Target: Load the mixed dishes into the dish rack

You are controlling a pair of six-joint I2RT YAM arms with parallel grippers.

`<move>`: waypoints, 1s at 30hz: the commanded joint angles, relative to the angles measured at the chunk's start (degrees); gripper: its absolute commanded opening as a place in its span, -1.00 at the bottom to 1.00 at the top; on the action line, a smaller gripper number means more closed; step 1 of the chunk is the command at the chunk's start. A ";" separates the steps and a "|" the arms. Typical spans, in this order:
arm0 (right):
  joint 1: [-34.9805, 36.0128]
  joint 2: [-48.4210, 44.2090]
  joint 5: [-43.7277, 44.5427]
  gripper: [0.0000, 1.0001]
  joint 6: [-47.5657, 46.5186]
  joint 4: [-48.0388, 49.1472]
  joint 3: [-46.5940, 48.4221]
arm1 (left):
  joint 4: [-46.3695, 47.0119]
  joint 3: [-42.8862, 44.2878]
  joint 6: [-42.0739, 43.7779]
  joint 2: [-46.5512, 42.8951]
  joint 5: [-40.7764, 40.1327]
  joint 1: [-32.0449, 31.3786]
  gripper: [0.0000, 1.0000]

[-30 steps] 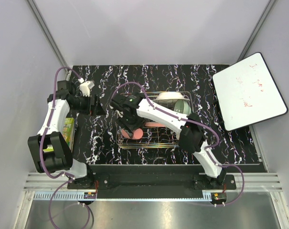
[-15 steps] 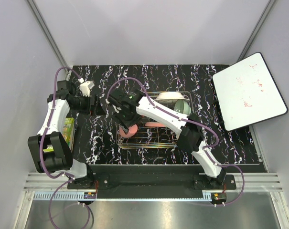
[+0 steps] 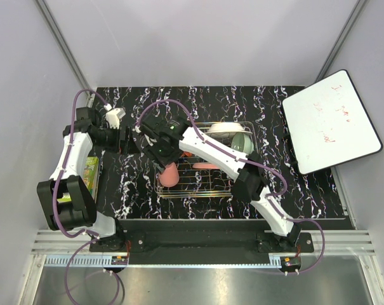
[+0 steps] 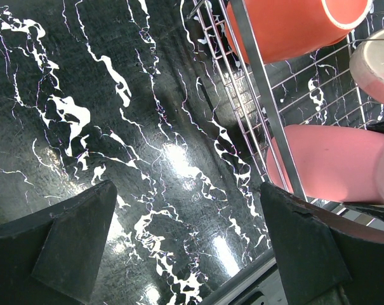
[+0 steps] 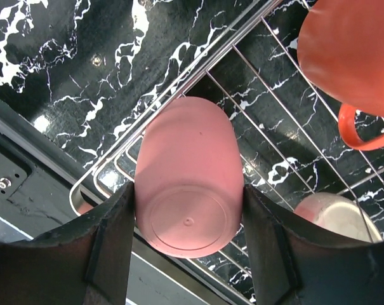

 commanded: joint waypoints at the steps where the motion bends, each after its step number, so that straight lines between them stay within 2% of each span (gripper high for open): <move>1: 0.28 0.85 -1.53 -0.78 0.69 3.40 2.69 | 1.54 0.52 1.49 -1.46 -0.51 0.20 0.98; 5: 0.37 -0.20 -0.73 -0.84 0.34 3.40 0.58 | 1.54 0.61 1.58 -1.20 -0.42 0.46 0.98; 10: 0.37 -4.24 4.62 -0.98 -0.45 3.40 -6.97 | 1.54 0.87 1.41 -0.93 0.02 0.46 0.98; 15: 0.37 -8.55 6.47 -0.99 -0.80 3.23 -14.09 | 1.63 0.96 1.58 -0.76 -0.25 0.46 0.98; 21: 0.37 -9.96 5.77 -0.98 -0.72 3.49 -17.09 | 1.89 0.52 1.49 -0.84 0.10 0.55 0.98; 28: 0.63 -8.03 4.45 -0.68 -0.63 3.32 -15.42 | 2.15 -0.01 1.41 -1.10 -0.07 0.47 0.98; 30: 0.72 -7.33 3.84 -0.50 -0.63 3.14 -14.28 | 2.15 0.08 1.41 -0.93 0.11 0.55 0.98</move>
